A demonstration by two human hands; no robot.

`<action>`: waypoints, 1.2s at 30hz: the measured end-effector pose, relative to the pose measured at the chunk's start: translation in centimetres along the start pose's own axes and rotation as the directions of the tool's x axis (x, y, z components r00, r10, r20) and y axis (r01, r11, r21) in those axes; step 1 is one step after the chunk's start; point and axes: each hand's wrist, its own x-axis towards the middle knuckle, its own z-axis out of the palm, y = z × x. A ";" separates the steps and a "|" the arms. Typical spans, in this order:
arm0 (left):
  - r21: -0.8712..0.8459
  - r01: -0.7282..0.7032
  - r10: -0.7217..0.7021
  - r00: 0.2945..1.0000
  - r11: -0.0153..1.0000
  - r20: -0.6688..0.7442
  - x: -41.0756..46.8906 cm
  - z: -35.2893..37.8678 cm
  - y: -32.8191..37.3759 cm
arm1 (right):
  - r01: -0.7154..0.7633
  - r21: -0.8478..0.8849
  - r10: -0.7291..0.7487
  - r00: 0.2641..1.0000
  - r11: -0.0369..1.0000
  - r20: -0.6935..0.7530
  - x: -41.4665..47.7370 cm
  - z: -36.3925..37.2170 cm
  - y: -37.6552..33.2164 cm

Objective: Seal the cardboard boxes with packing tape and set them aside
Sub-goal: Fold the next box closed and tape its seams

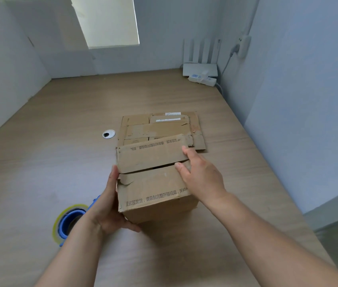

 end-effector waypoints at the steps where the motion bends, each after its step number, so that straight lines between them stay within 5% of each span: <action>1: -0.010 -0.008 0.008 1.000 1.000 -0.002 -0.2 -0.1 0.0 | 0.007 -0.001 -0.007 1.000 1.000 -0.004 0.0 0.0 0.0; 7: -0.019 0.000 0.001 0.997 1.000 0.075 -1.0 -0.3 0.3 | 0.015 0.008 -0.014 1.000 1.000 -0.017 0.1 0.1 0.1; 12: 0.208 0.018 0.026 0.978 0.978 -0.205 -0.7 0.9 1.6 | 0.046 0.008 -0.046 0.998 0.999 -0.036 -0.1 0.4 0.0; 18: 0.185 -0.011 0.054 0.971 0.983 -0.232 -0.8 1.1 1.5 | 0.001 0.157 0.000 1.000 0.988 -0.006 0.1 0.5 0.4; 22: 0.147 -0.048 0.078 0.975 0.988 -0.208 -1.2 1.0 1.5 | -0.209 0.599 0.192 0.977 0.773 0.093 0.5 1.4 1.9; 24: 0.154 -0.065 0.095 0.977 0.986 -0.193 -1.4 0.9 1.4 | -0.323 0.630 0.249 0.946 0.706 0.207 0.6 2.7 3.2; 28: 0.150 -0.110 0.133 0.979 0.982 -0.152 -1.6 0.7 1.1 | -0.639 0.588 0.362 0.768 0.497 0.529 -0.1 4.4 4.7; 32: 0.112 -0.148 0.164 0.974 0.983 -0.158 -1.5 0.7 1.2 | -0.641 0.663 0.274 0.766 0.387 0.581 0.1 4.4 4.3; 36: 0.052 -0.140 0.147 0.971 0.989 -0.189 -1.1 0.9 0.8 | -0.598 0.700 0.328 0.801 0.391 0.501 0.9 4.2 3.8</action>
